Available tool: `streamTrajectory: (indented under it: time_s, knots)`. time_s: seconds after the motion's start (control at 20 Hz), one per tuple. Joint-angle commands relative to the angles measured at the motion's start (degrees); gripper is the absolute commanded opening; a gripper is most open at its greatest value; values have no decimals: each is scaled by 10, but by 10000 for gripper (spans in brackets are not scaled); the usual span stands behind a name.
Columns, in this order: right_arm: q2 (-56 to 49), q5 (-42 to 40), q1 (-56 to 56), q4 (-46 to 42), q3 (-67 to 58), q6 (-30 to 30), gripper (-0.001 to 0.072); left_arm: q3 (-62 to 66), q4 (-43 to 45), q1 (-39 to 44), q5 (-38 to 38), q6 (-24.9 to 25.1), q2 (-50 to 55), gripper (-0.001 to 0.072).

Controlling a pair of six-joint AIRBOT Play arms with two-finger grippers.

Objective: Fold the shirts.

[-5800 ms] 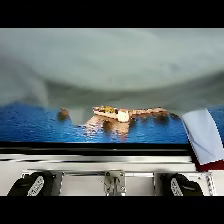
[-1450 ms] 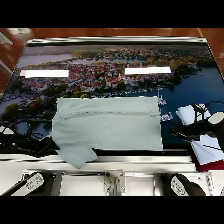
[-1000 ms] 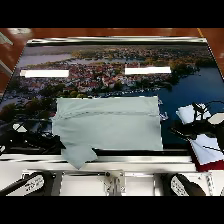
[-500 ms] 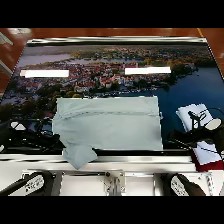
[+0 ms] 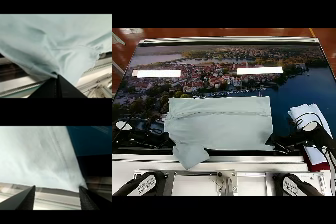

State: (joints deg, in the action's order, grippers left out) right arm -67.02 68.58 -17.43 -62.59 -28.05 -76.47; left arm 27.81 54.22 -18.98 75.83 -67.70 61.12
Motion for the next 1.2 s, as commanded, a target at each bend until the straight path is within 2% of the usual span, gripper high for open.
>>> streamTrajectory:
  time_s: [0.0, 0.05, 0.15, 0.25, 0.3, 0.5, 0.65, 0.75, 0.85, 1.15]
  knots:
    - [-28, -42, 40, 16, 3, -10, 653, 1, -3, 0, 13, 10, -3, 40]
    - [-27, -57, 52, 19, 3, -10, 643, 3, -2, 0, 14, 10, -3, 39]
    - [-28, -65, 59, 24, 3, -10, 407, 14, -3, 0, 14, 10, -3, 39]
    - [-28, -64, 59, 26, 3, -14, 212, 32, -3, 0, 14, 10, -3, 39]
    - [-28, -64, 59, 28, 3, -15, 78, 44, -3, 0, 14, 10, -3, 39]
    - [-24, -13, 59, 38, -29, 20, 68, 115, -3, 0, 21, 10, -4, 39]
    - [23, 9, 59, 37, -101, 56, 67, 205, -3, 0, 22, 10, -14, 39]
    - [59, -29, 59, 38, -154, 45, 67, 264, -3, 0, 14, 3, -15, 39]
    - [67, -73, 59, 43, -196, 24, 66, 294, -9, 2, -34, -12, -13, 38]
    - [-54, -152, 117, 30, -289, 19, 66, 310, -50, 14, -49, 1, 109, 39]
